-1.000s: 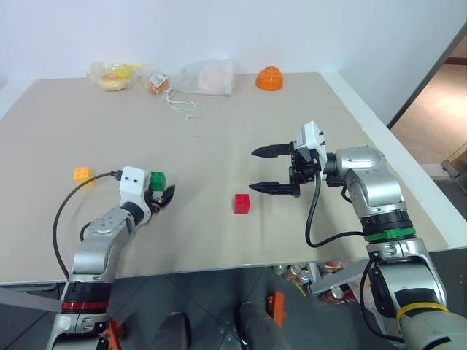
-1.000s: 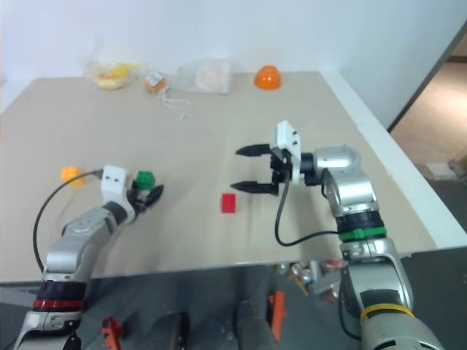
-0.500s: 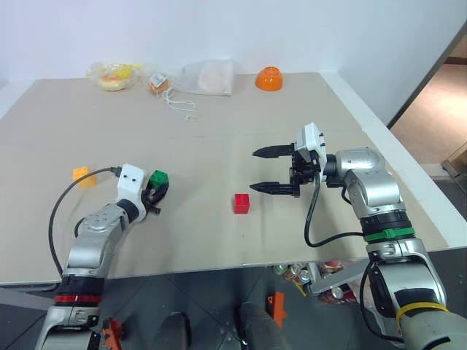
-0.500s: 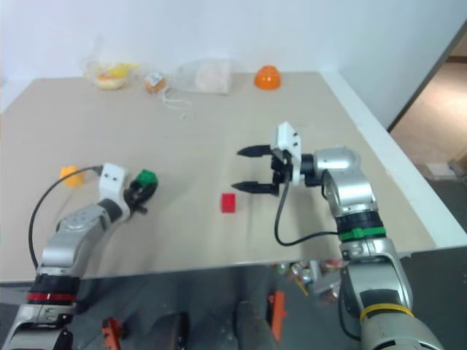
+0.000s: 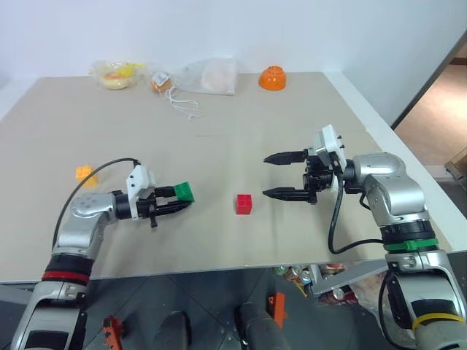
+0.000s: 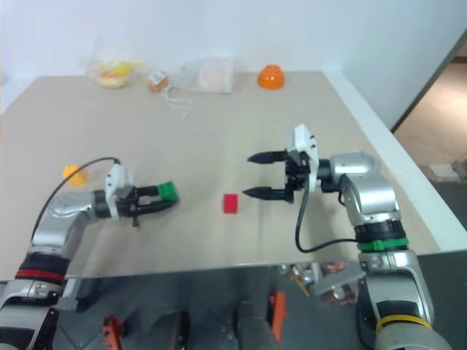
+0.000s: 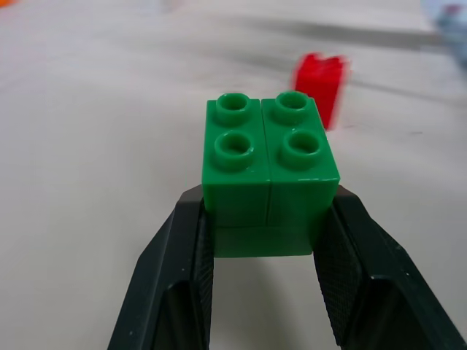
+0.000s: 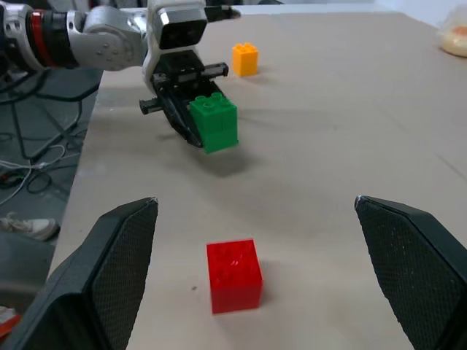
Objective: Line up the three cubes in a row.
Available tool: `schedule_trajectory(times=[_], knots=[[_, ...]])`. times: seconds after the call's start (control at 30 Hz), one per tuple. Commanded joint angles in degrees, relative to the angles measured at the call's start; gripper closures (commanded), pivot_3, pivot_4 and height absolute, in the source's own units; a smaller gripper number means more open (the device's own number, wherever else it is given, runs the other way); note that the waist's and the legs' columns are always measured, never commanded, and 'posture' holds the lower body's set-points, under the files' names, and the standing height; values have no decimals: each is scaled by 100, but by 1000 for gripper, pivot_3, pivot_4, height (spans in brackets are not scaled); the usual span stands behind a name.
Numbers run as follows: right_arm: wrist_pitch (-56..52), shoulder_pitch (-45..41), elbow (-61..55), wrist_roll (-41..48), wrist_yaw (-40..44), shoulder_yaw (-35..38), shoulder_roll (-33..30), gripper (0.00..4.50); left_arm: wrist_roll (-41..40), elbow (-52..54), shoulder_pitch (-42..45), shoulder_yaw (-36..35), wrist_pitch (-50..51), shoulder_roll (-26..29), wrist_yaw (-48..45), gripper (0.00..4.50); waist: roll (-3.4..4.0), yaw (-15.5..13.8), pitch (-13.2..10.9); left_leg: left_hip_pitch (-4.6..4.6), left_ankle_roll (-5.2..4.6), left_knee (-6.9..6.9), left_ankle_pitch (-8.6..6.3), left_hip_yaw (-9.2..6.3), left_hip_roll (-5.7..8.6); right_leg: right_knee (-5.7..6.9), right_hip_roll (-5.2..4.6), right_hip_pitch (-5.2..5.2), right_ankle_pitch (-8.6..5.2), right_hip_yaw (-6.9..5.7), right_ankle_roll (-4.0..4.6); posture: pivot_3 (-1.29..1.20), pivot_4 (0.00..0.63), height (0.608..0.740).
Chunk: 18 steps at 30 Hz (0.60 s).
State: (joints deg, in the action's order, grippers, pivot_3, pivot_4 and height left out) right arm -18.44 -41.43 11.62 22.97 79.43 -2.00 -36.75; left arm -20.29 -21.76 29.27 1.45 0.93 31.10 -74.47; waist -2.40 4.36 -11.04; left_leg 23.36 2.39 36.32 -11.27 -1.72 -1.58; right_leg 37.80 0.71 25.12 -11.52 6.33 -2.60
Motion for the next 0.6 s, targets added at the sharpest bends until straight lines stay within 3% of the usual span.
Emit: schedule_trajectory(times=[0.03,0.37,0.6], knots=[[-105,83,-417,142,-174,210,-131,0,117,-472,383,208,-262,-179,-399,3189,0,24,0,0,0,0,0,0,-1,0,2,0,0,0,0,0,150,740],[-441,586,-1068,328,-490,406,-446,0,650,-2331,1387,439,-1059,-469,-915,3189,0,14,0,3,-2,1,-1,-4,-2,3,7,2,2,0,-3,0,150,740],[-489,749,-1199,376,-645,446,-536,0,756,-2879,1594,398,-1368,-477,-1104,3189,0,31,0,2,-9,1,-5,-4,-3,2,8,3,0,2,-4,0,150,740]])
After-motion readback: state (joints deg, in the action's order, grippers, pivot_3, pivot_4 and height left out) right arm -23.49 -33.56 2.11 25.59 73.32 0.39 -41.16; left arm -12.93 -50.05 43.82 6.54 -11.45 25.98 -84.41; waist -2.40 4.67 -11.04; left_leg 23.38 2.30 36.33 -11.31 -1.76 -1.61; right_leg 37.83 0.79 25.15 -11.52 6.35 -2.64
